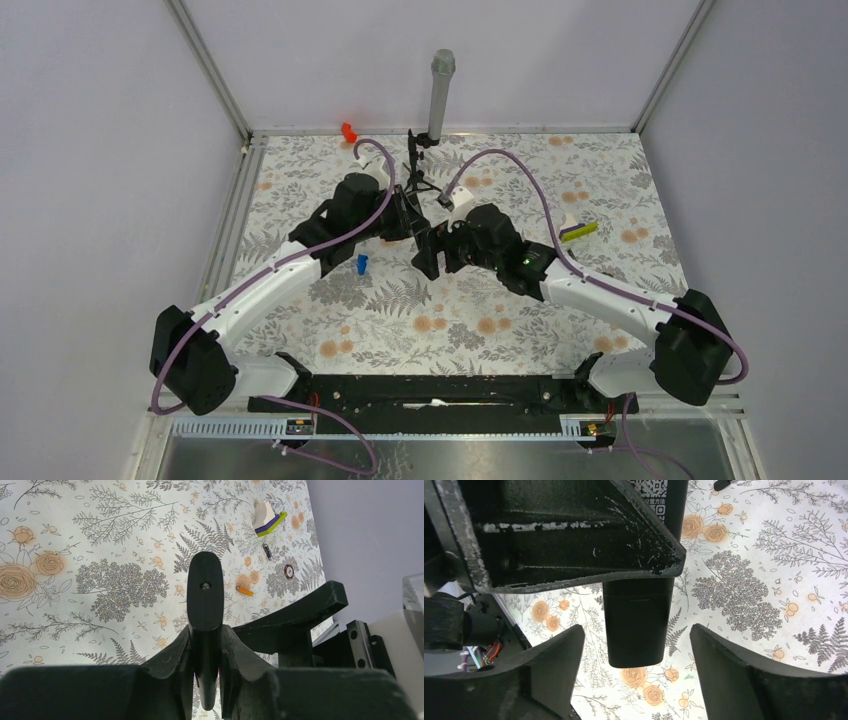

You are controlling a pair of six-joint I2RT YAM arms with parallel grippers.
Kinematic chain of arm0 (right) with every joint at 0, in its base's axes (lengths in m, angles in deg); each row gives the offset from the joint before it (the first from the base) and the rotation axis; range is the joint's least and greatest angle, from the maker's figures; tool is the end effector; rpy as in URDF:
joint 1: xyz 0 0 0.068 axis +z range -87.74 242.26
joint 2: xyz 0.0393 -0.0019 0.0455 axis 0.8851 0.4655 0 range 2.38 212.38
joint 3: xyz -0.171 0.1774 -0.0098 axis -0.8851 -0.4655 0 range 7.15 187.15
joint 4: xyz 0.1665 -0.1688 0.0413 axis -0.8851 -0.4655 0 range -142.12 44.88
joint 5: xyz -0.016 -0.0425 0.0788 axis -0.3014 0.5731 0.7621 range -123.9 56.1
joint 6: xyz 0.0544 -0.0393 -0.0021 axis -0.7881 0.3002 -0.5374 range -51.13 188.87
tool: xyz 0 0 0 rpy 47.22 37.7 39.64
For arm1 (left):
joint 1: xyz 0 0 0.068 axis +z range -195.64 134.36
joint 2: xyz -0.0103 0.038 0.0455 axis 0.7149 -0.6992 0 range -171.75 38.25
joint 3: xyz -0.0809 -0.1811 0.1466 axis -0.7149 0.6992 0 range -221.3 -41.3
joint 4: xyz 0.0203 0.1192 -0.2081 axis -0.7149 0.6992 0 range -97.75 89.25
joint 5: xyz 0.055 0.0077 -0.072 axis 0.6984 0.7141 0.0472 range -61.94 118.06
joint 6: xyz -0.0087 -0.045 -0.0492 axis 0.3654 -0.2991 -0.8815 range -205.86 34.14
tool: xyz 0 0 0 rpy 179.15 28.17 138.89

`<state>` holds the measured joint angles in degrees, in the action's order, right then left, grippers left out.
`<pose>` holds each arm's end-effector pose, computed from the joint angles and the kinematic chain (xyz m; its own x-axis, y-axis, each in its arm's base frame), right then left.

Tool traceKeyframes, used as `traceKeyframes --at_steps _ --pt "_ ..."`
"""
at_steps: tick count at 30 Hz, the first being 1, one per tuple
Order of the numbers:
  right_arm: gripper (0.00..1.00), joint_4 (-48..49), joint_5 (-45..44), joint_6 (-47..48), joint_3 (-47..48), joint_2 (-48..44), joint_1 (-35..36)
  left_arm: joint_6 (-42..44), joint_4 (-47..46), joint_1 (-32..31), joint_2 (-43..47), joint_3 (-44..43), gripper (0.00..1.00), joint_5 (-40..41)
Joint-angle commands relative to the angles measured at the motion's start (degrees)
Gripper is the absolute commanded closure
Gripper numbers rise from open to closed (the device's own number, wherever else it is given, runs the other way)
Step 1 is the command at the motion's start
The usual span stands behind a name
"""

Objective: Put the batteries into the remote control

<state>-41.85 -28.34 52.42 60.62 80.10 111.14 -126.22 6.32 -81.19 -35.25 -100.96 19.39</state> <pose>0.2041 0.2416 0.2626 -0.4550 -0.0926 -0.8856 -0.7095 0.6388 0.2978 0.2357 -0.1784 0.2861 -0.7325 -0.2634 -0.6277 0.2740 0.7300 -0.6261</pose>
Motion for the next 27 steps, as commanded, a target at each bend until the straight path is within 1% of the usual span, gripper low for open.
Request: traceKeyframes --at_steps 1,3,6,7,8,10,12,14,16,17,20,24,27 --pt "0.06 3.39 -0.57 -3.03 -1.75 -5.3 0.3 2.69 -2.82 0.44 1.91 -1.71 1.0 -1.88" --pt "0.01 3.41 1.66 -6.23 -3.49 -9.04 -0.35 2.75 -4.0 1.76 3.43 -1.04 1.0 -4.2" --pt "0.0 3.75 4.21 -13.1 -5.24 -15.32 -1.52 0.73 -6.36 4.75 6.21 0.31 1.0 -8.2" --pt "0.0 3.98 4.35 -16.18 -5.45 -16.6 -1.85 -0.07 -6.72 5.77 7.16 0.52 1.0 -8.88" --pt "0.0 5.02 4.23 -21.29 -5.88 -17.92 -2.12 -0.86 -7.25 6.36 8.01 0.65 1.0 -9.56" --pt "0.0 7.83 1.83 -30.18 -7.28 -20.04 -2.21 -2.72 -8.44 6.99 9.6 0.8 1.0 -10.47" --pt "0.01 7.7 -3.39 -39.35 -7.91 -21.08 -2.21 -5.26 -10.05 7.07 10.95 0.9 1.0 -10.65" --pt "0.01 11.48 -5.07 -44.51 -9.3 -21.44 -2.21 -8.62 -12.13 7.19 12.12 1.14 1.0 -10.57" --pt "0.01 15.75 -4.2 -47.5 -9.4 -20.69 -2.21 -12.22 -14.67 7.16 13.24 1.73 1.0 -10.68" --pt "0.0 16.3 -3.52 -48.63 -8.51 -19.86 -2.21 -14.1 -16.71 7.16 13.66 2.23 1.0 -10.83" --pt "0.0 21.49 -0.52 -50.7 -6.67 -17.52 -2.22 -18.58 -21.84 7.07 14.61 3.49 1.0 -11.66" --pt "0.01 29.37 -0.46 -53.16 -7.29 -16.6 -2.27 -22.37 -23.93 7.07 15.79 4.38 1.0 -11.92" --pt "0.04 33.66 -0.74 -54.86 -8.19 -16.1 -2.17 -25.52 -25.88 7.07 16.68 5.61 1.0 -12.21"
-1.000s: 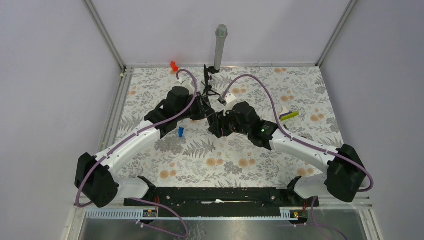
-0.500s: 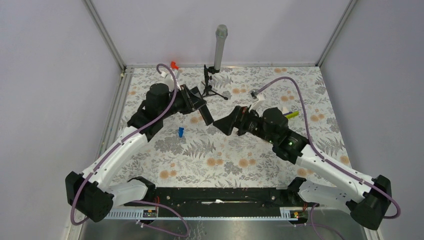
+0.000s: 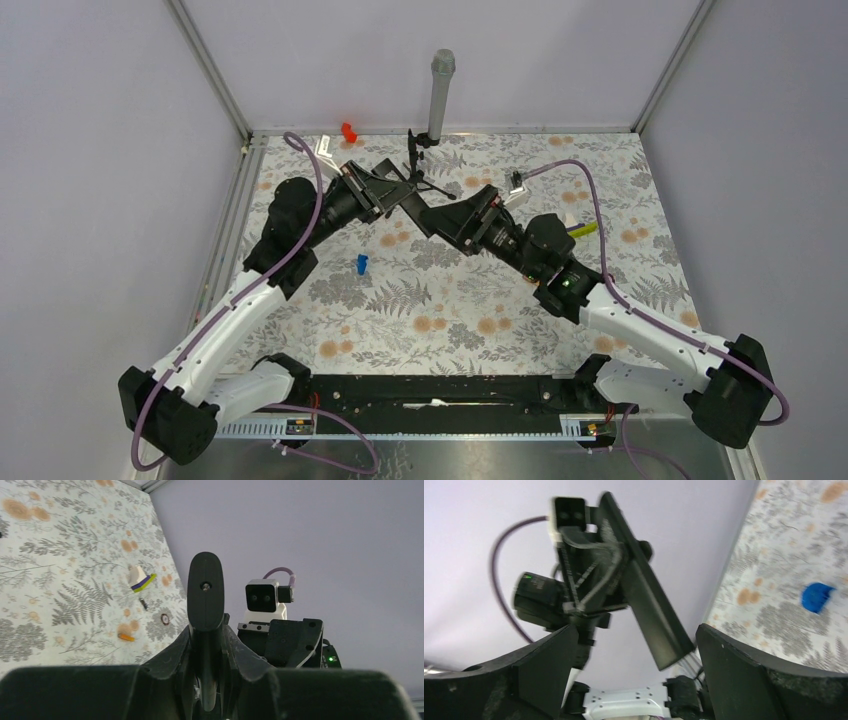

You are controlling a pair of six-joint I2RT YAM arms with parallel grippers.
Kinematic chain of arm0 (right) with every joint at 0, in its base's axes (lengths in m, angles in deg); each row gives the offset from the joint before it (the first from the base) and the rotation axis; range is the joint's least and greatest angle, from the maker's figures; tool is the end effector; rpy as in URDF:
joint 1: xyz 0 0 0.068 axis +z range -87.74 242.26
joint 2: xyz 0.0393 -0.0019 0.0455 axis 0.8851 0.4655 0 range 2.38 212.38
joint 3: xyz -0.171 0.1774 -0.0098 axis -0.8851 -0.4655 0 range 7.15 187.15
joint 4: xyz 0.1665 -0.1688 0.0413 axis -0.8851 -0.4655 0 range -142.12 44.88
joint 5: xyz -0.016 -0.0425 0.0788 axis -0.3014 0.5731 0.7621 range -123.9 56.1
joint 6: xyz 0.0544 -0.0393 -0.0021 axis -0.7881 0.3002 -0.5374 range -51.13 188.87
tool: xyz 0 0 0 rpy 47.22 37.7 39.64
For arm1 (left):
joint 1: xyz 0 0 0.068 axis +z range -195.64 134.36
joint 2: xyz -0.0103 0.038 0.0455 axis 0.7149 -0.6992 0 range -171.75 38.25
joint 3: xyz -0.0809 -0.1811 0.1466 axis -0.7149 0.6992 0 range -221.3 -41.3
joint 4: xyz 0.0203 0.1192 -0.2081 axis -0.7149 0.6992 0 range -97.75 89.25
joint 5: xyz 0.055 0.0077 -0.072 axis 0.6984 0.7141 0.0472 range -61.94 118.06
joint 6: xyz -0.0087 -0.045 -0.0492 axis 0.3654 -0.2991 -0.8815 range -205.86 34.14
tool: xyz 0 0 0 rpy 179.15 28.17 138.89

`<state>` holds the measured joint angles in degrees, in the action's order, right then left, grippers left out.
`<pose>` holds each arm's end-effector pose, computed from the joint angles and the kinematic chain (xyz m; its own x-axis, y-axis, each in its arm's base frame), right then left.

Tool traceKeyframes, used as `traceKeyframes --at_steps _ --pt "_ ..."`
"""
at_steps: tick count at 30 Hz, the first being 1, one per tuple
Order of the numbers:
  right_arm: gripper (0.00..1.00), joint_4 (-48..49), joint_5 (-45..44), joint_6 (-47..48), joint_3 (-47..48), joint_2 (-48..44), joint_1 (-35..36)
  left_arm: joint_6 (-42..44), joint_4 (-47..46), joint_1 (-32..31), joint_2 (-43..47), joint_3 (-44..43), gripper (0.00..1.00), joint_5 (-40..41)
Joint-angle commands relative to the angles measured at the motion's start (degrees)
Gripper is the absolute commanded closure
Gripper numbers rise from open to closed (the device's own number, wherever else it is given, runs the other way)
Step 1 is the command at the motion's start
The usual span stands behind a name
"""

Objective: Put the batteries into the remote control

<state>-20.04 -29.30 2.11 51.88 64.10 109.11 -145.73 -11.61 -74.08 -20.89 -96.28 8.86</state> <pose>0.1777 0.1958 0.3323 -0.6802 0.6137 -0.4009 -0.3968 0.1517 0.9053 0.2110 -0.1343 0.3598 -0.6413 -0.5816 -0.5004 0.3670 0.3402 -0.8658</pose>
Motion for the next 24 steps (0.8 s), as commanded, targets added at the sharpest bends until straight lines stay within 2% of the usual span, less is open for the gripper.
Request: traceKeyframes --at_steps 1,5,9,21,24 --pt "0.05 12.24 0.23 -4.94 0.73 0.35 -0.17 -7.24 -8.91 -0.03 2.54 1.38 1.0 -1.77" --pt "0.12 11.79 1.17 -6.64 2.29 2.87 -0.17 -11.38 -13.15 -0.03 3.05 3.13 1.0 -2.23" --pt "0.24 12.51 2.38 -9.32 2.44 5.54 -0.18 -12.88 -14.76 -0.03 3.14 3.4 1.0 -2.62" --pt "0.61 14.75 3.19 -14.79 -4.99 5.41 -0.39 -13.01 -12.59 1.97 5.08 0.54 1.0 -4.57" --pt "0.65 15.79 4.12 -14.92 -6.05 5.63 -0.44 -15.28 -14.24 2.44 5.02 0.66 1.0 -5.09"
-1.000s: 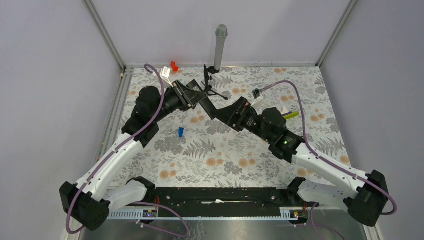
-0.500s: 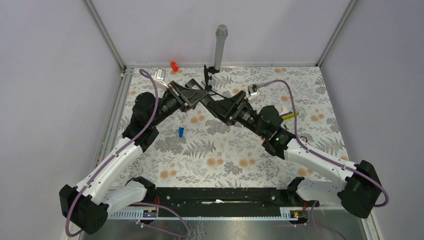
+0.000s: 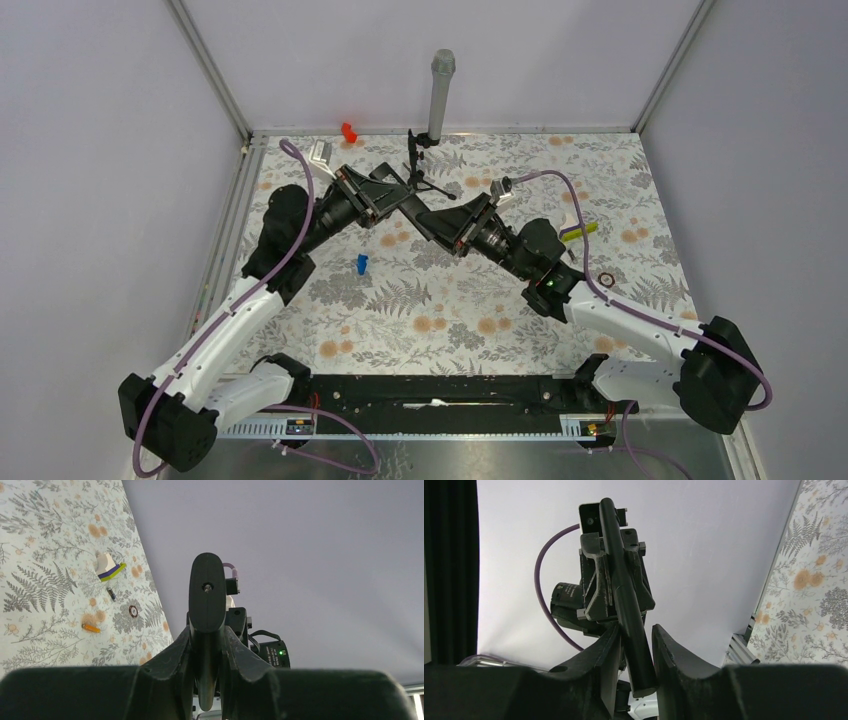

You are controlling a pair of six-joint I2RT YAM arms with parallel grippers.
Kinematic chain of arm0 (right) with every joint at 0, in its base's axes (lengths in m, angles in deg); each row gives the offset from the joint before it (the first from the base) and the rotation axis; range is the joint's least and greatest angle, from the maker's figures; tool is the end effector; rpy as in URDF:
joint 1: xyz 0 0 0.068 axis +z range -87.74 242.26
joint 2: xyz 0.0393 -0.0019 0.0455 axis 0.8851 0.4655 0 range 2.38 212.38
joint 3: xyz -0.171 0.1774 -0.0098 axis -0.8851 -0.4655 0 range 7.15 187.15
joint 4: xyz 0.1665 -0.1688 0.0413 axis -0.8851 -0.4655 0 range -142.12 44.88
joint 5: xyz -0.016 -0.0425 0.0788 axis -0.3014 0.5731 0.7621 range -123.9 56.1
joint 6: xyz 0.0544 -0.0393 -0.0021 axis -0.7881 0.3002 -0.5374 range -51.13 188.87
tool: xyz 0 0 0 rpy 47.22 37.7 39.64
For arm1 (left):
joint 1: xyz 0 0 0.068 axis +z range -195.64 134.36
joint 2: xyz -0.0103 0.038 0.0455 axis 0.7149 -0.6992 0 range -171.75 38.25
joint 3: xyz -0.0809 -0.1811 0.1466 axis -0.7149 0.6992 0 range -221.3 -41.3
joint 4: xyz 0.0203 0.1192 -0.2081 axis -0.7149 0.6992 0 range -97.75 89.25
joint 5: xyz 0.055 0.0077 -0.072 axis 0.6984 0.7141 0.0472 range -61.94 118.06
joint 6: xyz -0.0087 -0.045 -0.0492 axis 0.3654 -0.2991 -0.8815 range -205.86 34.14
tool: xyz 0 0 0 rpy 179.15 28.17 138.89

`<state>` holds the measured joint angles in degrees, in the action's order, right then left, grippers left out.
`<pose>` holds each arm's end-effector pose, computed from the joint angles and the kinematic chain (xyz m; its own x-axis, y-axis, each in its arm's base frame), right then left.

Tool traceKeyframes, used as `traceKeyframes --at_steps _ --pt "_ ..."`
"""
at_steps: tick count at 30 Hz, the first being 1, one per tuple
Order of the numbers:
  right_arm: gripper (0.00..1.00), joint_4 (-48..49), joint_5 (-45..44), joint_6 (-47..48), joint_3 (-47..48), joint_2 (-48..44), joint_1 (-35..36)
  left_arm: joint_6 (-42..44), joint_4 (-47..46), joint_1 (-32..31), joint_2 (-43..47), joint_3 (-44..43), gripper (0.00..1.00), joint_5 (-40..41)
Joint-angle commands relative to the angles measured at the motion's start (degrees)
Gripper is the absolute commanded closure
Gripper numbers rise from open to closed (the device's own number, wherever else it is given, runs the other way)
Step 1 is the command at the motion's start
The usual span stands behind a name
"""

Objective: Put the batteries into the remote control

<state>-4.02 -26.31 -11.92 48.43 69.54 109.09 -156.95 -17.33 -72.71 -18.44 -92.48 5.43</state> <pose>0.1846 0.2070 0.3219 -0.7710 0.6083 -0.1886 -0.3069 -0.0954 0.9470 0.2047 -0.1278 0.3585 -0.7002 -0.6228 -0.3491 0.3068 0.1791 -0.9348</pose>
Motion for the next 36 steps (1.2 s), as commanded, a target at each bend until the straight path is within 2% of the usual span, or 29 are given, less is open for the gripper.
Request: traceKeyframes --at_steps 1,10,16,17,19,20,22,24,29,32,36 --pt "0.65 0.04 1.19 -0.67 -3.11 0.13 -0.42 -4.87 -8.86 1.34 2.55 -3.08 1.0 -1.86" --pt "0.68 3.39 2.8 8.71 -3.84 -1.32 -0.38 -11.79 -9.07 3.98 2.83 -2.95 1.0 -2.01" --pt "0.68 6.21 4.36 14.12 -5.3 -2.36 -0.38 -18.77 -14.07 5.35 2.36 -0.95 1.0 -2.93" --pt "0.64 6.96 4.76 14.1 -5.23 -2.33 -0.42 -18.44 -13.92 5.36 2.14 -1.24 1.0 -3.46" --pt "0.48 6.66 5.49 13.73 -3.98 -1.61 -0.42 -17.76 -12.9 5.36 1.55 -1.67 1.0 -4.22" --pt "0.4 5.43 5.96 13.66 -2.58 -1.0 -0.42 -17.69 -12.84 5.28 1.35 -1.54 1.0 -4.54" --pt "0.32 0.23 6.8 14.04 1.65 1.29 -0.42 -17.68 -12.98 5.2 1.1 -0.95 1.0 -5.24" --pt "0.27 -2.15 7.59 14.3 5.6 4.47 -0.5 -17.51 -12.93 5.14 0.84 -0.54 1.0 -5.99" --pt "0.19 4.15 9.09 10.62 7.29 8.83 -1.01 -17.53 -13.68 5.1 0.52 0.11 1.0 -7.27" --pt "0.15 7.65 9.24 9.41 6.95 9.34 -1.15 -16.96 -13.15 5.12 0.34 0.01 1.0 -7.76" --pt "0.13 7.57 8.93 9.34 7.0 8.82 -1.62 -16.74 -13.08 5.12 0.22 0.58 1.0 -7.95"
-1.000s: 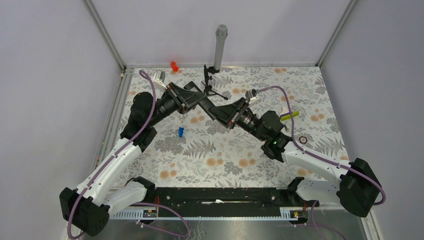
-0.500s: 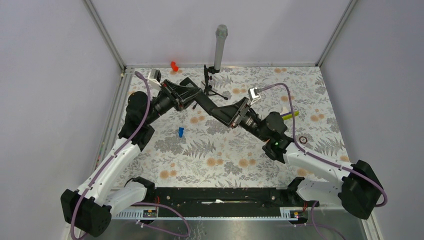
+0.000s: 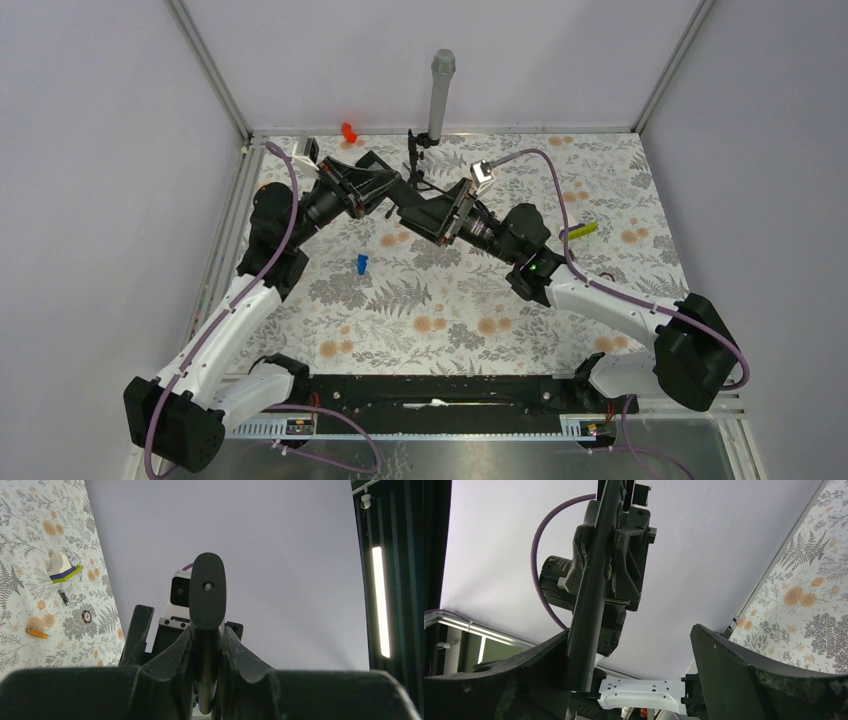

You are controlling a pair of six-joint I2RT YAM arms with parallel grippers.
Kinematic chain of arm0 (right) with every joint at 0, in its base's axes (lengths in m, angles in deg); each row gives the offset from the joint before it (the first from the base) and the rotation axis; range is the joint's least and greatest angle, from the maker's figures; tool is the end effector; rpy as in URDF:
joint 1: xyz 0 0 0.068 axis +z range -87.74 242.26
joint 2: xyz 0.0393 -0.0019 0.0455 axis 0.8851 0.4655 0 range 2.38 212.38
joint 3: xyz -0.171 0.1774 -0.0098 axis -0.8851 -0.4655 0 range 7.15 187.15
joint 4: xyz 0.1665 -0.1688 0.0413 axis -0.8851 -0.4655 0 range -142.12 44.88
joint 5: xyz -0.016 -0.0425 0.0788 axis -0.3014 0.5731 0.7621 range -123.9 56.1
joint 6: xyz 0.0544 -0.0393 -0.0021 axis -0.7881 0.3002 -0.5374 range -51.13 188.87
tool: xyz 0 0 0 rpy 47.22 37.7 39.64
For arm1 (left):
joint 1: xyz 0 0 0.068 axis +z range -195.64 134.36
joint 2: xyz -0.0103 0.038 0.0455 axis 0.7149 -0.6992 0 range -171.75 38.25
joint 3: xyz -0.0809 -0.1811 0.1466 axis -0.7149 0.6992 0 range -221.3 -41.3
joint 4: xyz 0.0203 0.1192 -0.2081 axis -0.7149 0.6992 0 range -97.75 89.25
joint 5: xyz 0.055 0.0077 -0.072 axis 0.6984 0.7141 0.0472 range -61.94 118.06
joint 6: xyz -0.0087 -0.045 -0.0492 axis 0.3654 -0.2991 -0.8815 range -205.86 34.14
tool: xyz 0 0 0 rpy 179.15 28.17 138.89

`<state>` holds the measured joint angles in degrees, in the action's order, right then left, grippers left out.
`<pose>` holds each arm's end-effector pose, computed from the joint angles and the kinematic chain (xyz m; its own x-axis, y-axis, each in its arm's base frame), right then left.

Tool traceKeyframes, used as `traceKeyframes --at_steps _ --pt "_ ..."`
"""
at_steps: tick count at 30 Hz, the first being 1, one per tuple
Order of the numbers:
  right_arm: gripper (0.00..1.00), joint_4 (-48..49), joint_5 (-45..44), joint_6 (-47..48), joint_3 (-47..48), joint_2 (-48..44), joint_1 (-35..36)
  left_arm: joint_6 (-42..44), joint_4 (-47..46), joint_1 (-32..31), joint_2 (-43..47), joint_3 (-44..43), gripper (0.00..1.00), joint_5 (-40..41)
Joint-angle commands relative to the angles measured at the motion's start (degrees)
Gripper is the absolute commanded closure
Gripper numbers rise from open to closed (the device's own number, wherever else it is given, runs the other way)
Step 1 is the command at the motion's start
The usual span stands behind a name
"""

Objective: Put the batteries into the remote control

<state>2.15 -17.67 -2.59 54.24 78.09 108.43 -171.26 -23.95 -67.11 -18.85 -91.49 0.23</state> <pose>0.2002 0.2301 0.3291 -0.7602 0.5226 -0.3859 -0.4885 -0.0681 0.8699 0.2136 -0.1109 0.3647 -0.7379 -0.6570 -0.1542 0.2102 -0.0066 -0.9776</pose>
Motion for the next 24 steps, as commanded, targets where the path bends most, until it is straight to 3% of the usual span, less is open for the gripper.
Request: traceKeyframes --at_steps 1,8,16,20,24 --pt "0.13 1.12 0.21 0.01 1.27 0.19 -1.18 -2.4 -6.47 -0.49 0.67 -0.23 1.0 -2.7" --pt "0.25 -2.53 0.96 -0.38 3.27 0.92 -2.9 -2.73 -7.09 -0.52 0.82 0.99 1.0 -2.58" --pt "0.62 -2.36 2.21 -1.48 0.37 1.91 -3.13 -4.59 -9.54 -0.5 1.72 1.08 1.0 -1.91" --pt "0.71 1.68 3.2 -1.38 -4.34 1.03 -3.19 -3.88 -9.41 -0.37 1.34 -0.71 1.0 -1.67" --pt "0.73 4.77 4.36 0.3 -8.17 -0.8 -3.47 -3.54 -9.54 0.08 0.95 -1.95 1.0 -1.6"
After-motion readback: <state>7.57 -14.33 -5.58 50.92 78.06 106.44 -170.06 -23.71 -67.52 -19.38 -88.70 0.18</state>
